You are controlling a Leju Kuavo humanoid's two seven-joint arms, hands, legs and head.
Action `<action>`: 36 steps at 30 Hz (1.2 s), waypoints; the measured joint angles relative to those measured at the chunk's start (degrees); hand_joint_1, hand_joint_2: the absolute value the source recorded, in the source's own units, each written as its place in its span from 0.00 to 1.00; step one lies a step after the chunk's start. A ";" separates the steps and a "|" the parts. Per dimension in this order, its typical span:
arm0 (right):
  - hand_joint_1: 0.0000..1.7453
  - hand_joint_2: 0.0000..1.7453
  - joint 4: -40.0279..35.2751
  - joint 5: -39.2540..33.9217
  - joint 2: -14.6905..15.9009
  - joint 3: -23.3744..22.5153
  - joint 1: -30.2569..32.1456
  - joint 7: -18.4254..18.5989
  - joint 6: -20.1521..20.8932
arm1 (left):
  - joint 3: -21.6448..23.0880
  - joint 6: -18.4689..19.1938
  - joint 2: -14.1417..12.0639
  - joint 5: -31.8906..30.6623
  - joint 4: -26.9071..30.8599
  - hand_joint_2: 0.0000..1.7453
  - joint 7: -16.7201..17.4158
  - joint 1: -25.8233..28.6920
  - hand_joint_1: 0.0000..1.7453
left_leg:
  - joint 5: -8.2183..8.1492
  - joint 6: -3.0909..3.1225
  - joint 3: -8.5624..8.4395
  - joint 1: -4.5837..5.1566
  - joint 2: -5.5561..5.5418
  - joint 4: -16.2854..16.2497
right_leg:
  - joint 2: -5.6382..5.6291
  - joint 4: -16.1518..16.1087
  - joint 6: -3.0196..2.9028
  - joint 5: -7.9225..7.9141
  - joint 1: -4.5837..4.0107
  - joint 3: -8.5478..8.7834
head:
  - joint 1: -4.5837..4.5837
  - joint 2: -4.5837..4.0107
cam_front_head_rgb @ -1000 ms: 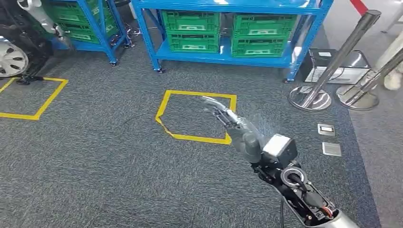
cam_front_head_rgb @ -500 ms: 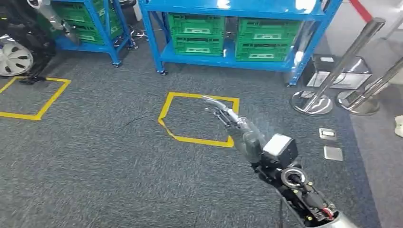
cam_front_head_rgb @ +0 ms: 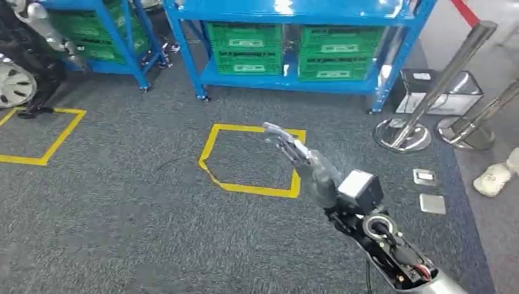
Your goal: Take the parts from the cabinet and place them on the table.
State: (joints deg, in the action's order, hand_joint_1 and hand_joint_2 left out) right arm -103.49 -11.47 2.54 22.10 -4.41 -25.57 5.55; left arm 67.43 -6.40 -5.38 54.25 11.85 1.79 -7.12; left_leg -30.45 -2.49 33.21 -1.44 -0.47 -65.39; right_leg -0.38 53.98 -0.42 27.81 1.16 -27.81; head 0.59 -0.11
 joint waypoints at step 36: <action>0.00 0.00 -0.31 -0.02 0.55 1.03 -1.48 0.61 -0.33 | -0.31 -0.13 0.70 -0.26 -0.02 0.00 -0.07 0.39 0.00 | 2.19 0.55 3.88 0.75 0.05 2.78 | -0.62 -0.08 -1.07 0.43 -0.97 1.58 | 0.37 0.00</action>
State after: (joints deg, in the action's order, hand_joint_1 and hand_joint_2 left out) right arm -103.80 -11.50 3.08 23.12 -5.89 -24.96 5.22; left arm 67.12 -6.54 -4.68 53.99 11.82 1.73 -6.73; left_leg -28.26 -1.95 37.08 -0.69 -0.43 -62.61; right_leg -1.00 53.90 -1.49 28.24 0.19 -26.23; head 0.96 -0.11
